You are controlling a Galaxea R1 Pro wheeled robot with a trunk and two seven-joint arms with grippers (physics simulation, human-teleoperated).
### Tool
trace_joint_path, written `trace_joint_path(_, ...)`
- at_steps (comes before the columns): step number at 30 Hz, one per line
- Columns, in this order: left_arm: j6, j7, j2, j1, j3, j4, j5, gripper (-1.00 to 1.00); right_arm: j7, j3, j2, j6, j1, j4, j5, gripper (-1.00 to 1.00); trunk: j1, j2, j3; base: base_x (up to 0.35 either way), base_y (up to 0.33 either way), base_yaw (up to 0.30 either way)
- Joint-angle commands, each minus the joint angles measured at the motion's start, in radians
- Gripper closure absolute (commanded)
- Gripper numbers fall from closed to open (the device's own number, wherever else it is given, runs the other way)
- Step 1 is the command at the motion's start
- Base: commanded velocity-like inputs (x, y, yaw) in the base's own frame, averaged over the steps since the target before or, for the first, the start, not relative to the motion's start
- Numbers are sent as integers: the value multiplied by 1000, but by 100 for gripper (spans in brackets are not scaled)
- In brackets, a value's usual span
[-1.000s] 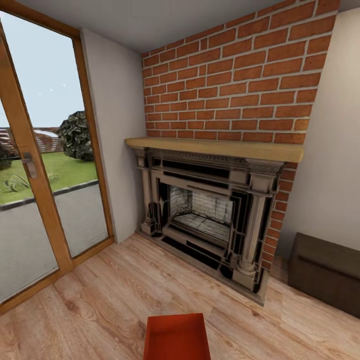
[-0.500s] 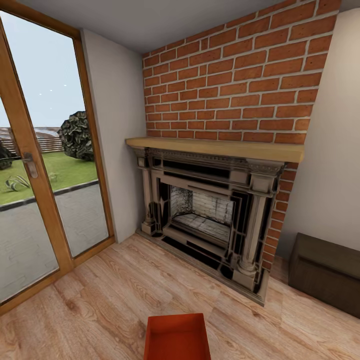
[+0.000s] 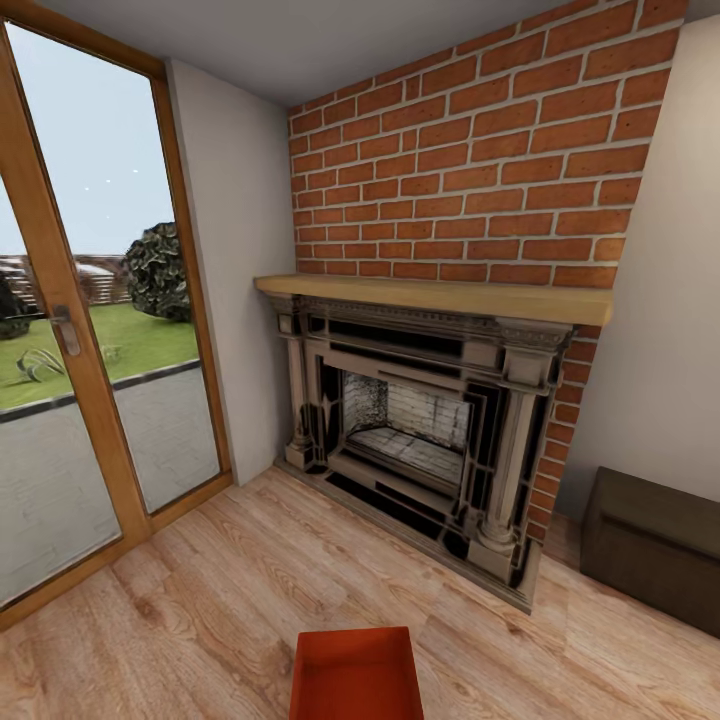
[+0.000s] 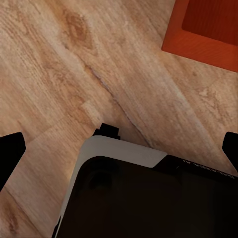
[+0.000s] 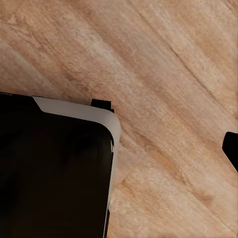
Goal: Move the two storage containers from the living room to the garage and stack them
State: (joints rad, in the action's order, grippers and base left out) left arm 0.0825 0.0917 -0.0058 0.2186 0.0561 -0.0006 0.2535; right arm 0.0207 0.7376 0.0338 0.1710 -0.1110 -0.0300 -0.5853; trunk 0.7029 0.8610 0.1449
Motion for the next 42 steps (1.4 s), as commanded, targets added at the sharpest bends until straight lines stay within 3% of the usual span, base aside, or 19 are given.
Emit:
trace_joint_path(1, 3, 2, -1, 1, 5, 1, 1, -100, 1, 8, -1, 4, -1, -2, -5, -100, 0, 1, 1, 0, 0, 1)
trace_joint_path(42, 3, 2, -1, 1, 5, 1, 1, -100, 1, 8, 0, 4, -1, -2, -7, -100, 0, 1, 4, 17, 0, -20)
